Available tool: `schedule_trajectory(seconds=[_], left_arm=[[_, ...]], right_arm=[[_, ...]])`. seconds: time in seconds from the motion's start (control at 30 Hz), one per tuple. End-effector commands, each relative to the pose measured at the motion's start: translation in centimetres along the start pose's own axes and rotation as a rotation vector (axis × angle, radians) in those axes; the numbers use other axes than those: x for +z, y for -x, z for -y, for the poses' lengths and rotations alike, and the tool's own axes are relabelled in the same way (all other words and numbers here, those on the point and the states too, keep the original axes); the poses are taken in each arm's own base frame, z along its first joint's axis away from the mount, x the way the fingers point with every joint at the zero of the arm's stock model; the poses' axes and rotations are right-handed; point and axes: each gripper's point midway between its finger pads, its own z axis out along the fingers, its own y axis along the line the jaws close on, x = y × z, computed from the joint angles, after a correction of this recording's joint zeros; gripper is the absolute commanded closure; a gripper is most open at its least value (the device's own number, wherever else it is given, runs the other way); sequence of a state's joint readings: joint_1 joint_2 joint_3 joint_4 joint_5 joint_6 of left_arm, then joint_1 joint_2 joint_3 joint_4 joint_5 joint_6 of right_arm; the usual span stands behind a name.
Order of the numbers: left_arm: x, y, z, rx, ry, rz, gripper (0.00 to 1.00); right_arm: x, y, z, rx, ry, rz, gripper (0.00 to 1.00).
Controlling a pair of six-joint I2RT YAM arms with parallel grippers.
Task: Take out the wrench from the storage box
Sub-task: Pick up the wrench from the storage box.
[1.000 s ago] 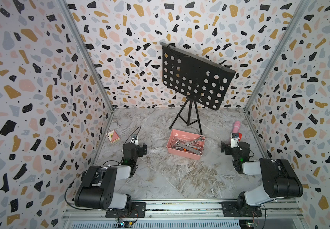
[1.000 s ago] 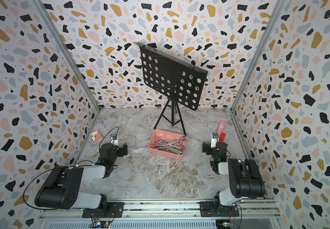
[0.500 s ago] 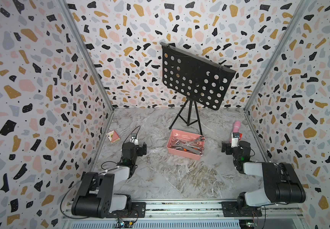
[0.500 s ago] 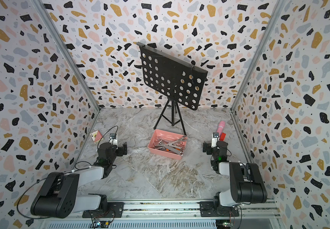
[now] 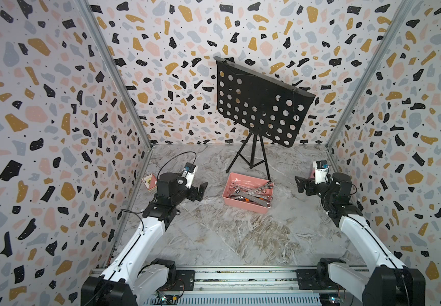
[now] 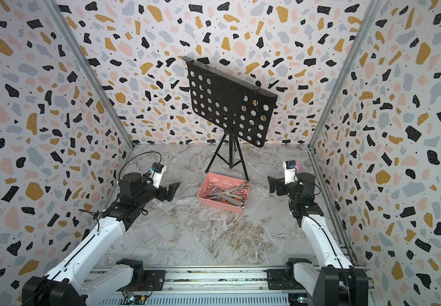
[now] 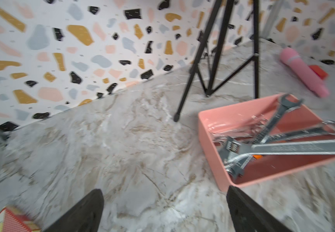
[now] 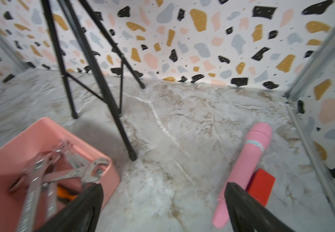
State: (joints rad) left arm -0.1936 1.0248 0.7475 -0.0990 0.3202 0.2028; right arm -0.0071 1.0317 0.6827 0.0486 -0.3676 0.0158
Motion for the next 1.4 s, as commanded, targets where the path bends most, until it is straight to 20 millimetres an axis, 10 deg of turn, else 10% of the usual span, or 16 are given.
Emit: schedule_trajectory(seconds=[0.0,0.33,0.8,1.37], left_arm=[[-1.0,-0.6,5.3,0.094,-0.263,-0.103,0.01],[3.1,0.7,11.1,0.456,-0.462,-0.227,0.03],[10.8,-0.1,15.2,0.804,-0.494,-0.321,0.12],[14.7,-3.7,17.1,0.929,-0.575,-0.427,0.25]], right_arm=[[-2.9,-2.3,-5.0,0.061,0.221,-0.182,0.00],[-7.6,-3.2,-10.7,0.010,0.438,-0.364,0.00],[-7.6,-4.4,-9.9,-0.014,0.381,-0.426,0.00],[-6.9,-5.8,-9.1,-0.020,0.355,-0.477,0.00]])
